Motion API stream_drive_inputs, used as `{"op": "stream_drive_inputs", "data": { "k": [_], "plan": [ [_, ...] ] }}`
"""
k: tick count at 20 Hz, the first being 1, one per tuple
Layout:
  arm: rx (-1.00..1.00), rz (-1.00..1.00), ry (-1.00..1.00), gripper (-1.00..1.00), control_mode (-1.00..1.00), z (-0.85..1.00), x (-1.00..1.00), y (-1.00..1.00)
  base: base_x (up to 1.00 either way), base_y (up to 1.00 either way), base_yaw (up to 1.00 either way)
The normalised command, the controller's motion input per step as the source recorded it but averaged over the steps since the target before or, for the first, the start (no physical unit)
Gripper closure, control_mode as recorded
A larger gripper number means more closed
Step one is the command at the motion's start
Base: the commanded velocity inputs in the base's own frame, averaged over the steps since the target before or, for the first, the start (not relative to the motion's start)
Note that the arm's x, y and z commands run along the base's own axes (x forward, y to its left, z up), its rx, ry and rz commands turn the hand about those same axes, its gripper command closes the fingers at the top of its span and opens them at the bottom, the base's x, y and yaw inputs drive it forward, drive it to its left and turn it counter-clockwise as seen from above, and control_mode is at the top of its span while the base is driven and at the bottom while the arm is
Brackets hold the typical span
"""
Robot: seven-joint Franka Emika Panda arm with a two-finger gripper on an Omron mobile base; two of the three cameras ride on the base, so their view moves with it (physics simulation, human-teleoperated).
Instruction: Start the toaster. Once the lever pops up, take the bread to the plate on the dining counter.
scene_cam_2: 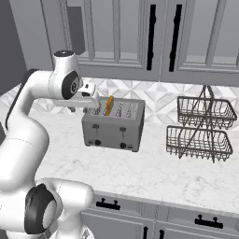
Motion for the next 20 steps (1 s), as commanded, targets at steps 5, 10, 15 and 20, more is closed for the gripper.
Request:
{"op": "stream_drive_inputs", "data": {
  "k": [5, 10, 15, 20],
  "plan": [
    [0.0, 0.0, -0.09, -1.0, -1.0, -0.01, -0.24, -0.05, 0.0, 0.0, 0.0],
    [0.08, -0.08, -0.09, -1.0, -1.0, -0.28, -0.07, -0.29, 0.0, 0.0, 0.0],
    [0.1, -0.12, -0.03, -1.0, -1.0, -0.43, 0.0, -0.19, 0.0, 0.0, 0.0],
    [0.08, -0.13, 0.0, -1.0, -1.0, -0.56, 0.09, -0.03, 0.0, 0.0, 0.0]
  ]
}}
